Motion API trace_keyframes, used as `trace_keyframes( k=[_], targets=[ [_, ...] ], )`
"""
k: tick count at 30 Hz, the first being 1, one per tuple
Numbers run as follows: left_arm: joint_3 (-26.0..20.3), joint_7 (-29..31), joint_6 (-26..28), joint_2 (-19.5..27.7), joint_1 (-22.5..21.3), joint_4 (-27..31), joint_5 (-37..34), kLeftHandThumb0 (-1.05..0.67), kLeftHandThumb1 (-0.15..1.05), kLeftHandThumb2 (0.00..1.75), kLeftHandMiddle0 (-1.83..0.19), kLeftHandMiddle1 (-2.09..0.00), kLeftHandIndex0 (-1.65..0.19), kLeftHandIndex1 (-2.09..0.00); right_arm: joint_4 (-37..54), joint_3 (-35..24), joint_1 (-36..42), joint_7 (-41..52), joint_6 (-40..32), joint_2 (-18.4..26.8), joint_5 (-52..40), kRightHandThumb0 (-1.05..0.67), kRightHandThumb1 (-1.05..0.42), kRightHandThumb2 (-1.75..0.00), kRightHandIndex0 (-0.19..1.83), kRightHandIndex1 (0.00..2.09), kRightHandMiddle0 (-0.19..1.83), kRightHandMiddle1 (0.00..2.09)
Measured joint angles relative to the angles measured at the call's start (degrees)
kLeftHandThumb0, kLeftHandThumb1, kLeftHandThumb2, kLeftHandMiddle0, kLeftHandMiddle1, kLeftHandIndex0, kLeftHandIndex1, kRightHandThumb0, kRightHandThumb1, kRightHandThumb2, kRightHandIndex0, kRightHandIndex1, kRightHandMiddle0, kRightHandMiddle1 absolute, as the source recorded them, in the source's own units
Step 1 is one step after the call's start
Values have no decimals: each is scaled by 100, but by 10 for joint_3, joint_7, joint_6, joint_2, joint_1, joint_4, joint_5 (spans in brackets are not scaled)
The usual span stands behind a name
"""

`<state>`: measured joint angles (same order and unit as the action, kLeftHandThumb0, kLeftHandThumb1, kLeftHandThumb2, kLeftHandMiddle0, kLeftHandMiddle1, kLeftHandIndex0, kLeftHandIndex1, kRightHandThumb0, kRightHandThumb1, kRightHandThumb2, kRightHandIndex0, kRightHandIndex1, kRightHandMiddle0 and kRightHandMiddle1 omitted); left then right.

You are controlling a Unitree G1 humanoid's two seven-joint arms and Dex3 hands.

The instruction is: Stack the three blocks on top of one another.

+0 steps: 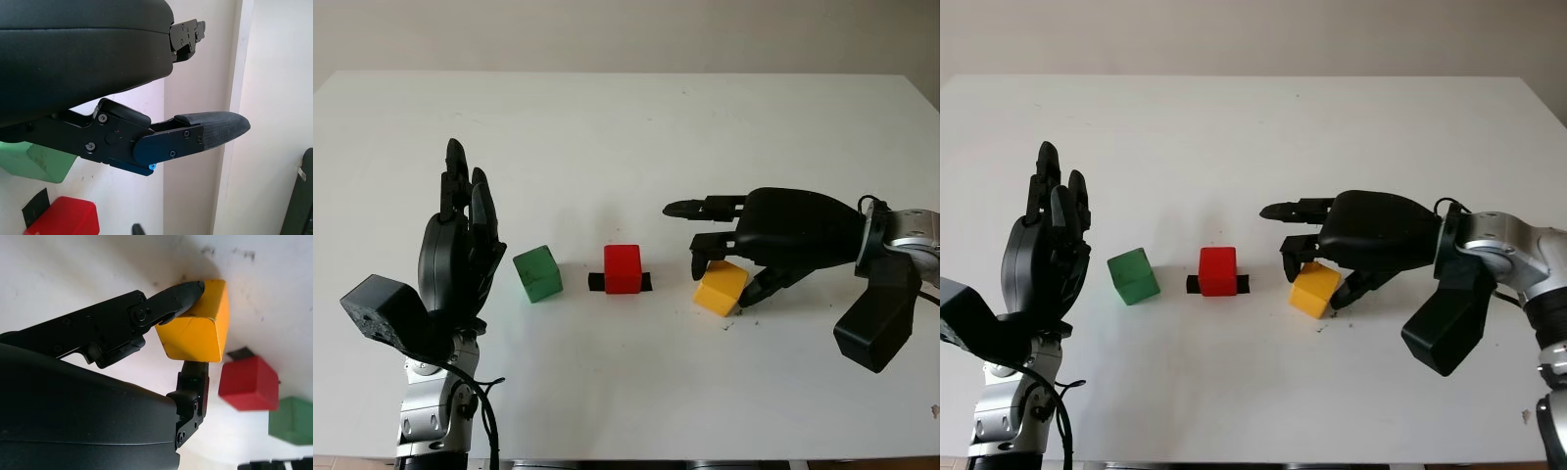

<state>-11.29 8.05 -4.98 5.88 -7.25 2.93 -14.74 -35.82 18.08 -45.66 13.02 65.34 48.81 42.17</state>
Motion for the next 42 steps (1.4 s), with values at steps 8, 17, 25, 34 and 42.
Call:
trace_keyframes(
  k=[8,17,25,34,42],
  targets=[
    [1,-3,0,0,0,0,0,-75,105,58,19,-1,19,-2,-35,14,-99,-14,-12,-41,14,-42,-97,-5,21,6,36,146],
    [3,-11,0,-3,1,1,5,-74,105,60,19,-2,19,-2,-75,30,-145,50,-20,-79,-64,-41,-100,-6,20,5,35,141],
    [5,-12,-2,-3,1,1,7,-74,105,59,19,-2,19,-3,-21,15,-123,217,-165,-100,-243,-41,-96,-5,24,7,37,139],
    [6,-11,-3,-4,2,1,6,-74,105,58,19,-2,19,-3,141,-10,-41,305,-387,-115,-317,-48,-99,-6,26,7,34,154],
    [8,-11,-3,-7,2,1,10,-75,105,58,19,-1,19,-2,225,-21,-15,308,-481,-125,-313,-49,-101,-5,29,8,28,165]
  ],
)
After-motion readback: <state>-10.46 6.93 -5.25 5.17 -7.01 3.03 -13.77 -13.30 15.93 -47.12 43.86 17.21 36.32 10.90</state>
